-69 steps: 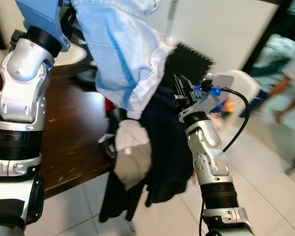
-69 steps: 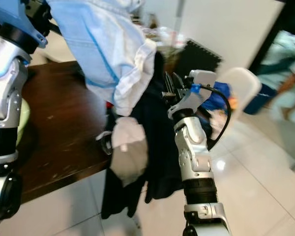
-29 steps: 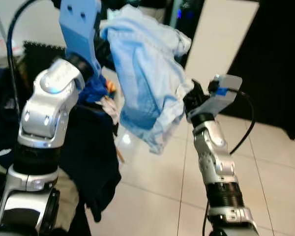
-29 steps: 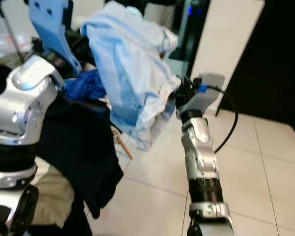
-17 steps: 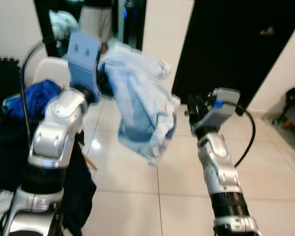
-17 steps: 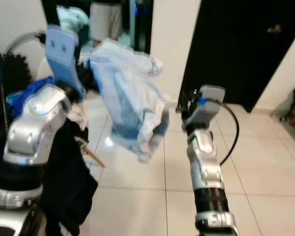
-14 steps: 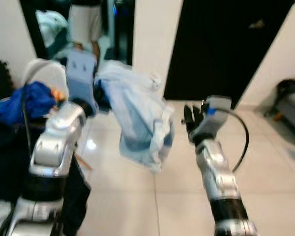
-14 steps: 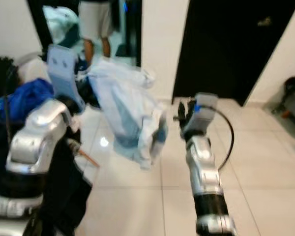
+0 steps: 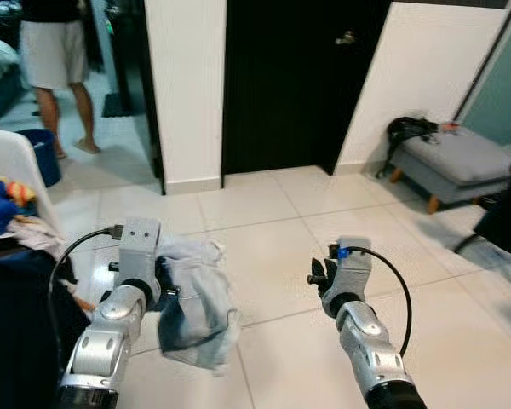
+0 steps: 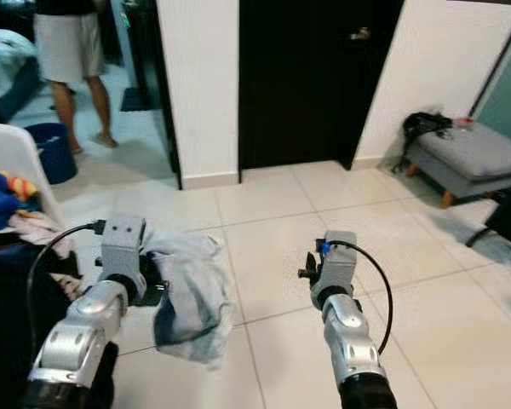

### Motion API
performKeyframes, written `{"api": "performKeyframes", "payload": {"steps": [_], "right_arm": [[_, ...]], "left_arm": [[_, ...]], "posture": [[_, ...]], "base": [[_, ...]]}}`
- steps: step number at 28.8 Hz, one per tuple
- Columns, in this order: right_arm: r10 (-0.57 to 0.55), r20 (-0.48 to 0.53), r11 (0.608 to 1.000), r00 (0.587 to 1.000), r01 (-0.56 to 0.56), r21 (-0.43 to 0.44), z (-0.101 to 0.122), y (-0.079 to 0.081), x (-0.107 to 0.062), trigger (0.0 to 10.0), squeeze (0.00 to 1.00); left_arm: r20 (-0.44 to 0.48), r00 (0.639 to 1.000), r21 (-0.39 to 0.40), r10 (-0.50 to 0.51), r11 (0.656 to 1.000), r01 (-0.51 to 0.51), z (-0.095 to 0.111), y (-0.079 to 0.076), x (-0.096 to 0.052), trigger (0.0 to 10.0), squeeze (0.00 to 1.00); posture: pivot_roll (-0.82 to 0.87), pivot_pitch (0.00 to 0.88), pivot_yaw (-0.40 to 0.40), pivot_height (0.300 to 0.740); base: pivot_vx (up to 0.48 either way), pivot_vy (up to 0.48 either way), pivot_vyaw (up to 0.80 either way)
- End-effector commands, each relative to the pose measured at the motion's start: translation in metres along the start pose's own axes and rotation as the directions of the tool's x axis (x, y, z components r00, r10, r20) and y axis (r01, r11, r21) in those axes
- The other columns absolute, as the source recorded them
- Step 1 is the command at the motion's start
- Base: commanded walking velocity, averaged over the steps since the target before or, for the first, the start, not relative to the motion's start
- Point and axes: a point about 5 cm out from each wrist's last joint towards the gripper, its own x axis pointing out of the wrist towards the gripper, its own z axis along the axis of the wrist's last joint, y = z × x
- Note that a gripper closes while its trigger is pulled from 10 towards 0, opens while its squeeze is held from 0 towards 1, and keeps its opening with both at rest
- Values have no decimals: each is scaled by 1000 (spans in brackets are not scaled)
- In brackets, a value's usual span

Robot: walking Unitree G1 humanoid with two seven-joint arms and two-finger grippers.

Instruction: Hang hanger

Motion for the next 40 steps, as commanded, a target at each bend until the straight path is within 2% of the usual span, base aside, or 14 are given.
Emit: {"api": "performKeyframes", "payload": {"steps": [1,15,40], "right_arm": [[31,-40,999,999,-32,-20,-8,7,0,10000,0],[59,-67,997,996,-62,-41,-16,9,0,10000,0],[60,-37,997,998,-62,-39,-13,13,3,10000,0]], "left_arm": [[22,1000,-14,19,1000,-18,-2,2,-5,10000,0],[32,999,-25,18,1000,-17,-6,0,-5,10000,0],[80,997,-26,2,1000,0,3,-4,-3,10000,0]], "posture": [[84,0,-66,740],[85,0,-73,740],[91,0,-56,740]], "base": [[0,0,0],[0,0,0],[310,0,0]]}}
